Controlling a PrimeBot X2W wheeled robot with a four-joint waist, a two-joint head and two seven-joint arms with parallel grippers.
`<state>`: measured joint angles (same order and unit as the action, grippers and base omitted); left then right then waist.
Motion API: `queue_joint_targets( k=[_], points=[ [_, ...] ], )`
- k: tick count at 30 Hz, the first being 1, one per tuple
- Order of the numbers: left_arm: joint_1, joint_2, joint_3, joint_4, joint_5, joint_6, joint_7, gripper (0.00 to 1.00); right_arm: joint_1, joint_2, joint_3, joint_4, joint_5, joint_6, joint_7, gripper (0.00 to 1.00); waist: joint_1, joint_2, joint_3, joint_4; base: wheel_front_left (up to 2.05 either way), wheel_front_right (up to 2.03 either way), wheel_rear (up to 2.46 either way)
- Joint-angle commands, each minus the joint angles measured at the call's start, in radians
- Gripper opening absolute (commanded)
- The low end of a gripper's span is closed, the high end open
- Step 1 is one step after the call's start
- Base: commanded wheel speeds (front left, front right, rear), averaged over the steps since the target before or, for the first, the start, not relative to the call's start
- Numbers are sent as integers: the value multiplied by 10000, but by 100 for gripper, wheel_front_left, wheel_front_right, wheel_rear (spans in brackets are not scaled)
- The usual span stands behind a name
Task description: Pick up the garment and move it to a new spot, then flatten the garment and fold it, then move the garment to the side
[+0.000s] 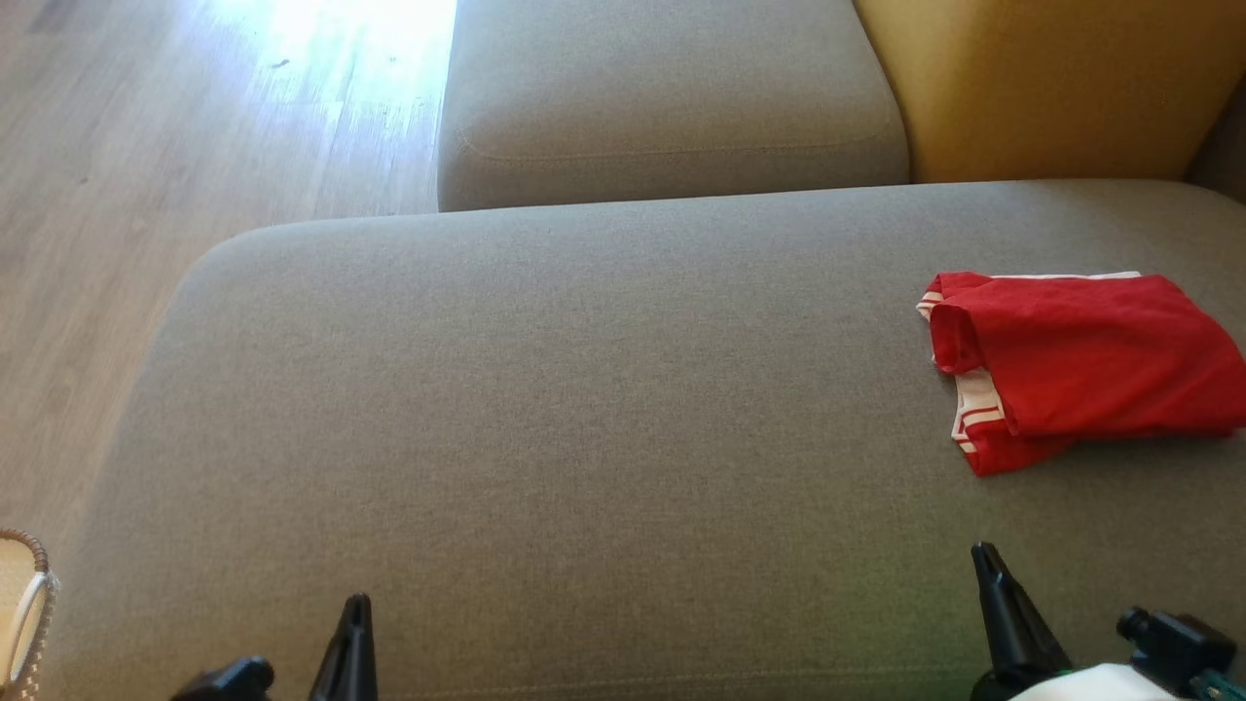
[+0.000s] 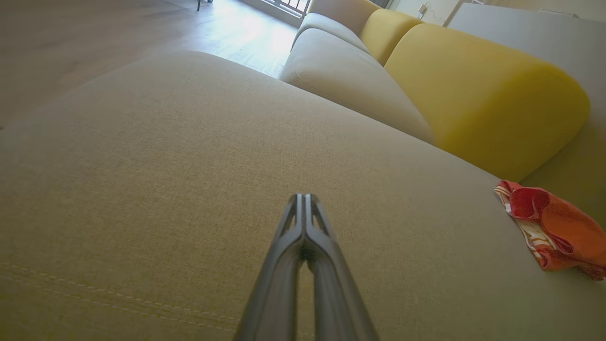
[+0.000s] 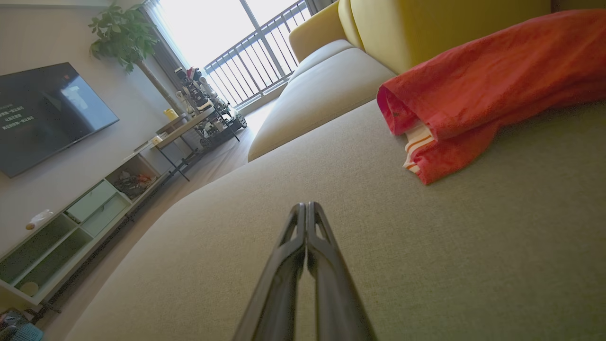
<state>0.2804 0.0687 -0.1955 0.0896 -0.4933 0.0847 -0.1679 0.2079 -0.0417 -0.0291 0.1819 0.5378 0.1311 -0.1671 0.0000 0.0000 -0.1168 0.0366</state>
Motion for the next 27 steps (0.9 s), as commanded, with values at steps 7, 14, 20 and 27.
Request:
queue_joint_targets(
  k=[7,14,20,27],
  points=[
    [-798,129,394,-149,-1145,-253,188,0,-732,-184,-22,-215,1116,-1,231,0,0,0,106,-32,0,0,0],
    [-1017,139,545,-33,-1918,-392,342,0,-907,-199,-52,-156,1845,-1,395,0,0,0,186,-57,0,0,0],
    [-1236,147,699,86,-2680,-530,498,0,-1080,-212,-85,-96,2564,-2,560,0,0,0,266,-81,0,0,0],
    [-1495,152,884,228,-3569,-692,686,0,-1284,-224,-126,-26,3404,-2,756,0,0,0,359,-110,0,0,0]
  ],
)
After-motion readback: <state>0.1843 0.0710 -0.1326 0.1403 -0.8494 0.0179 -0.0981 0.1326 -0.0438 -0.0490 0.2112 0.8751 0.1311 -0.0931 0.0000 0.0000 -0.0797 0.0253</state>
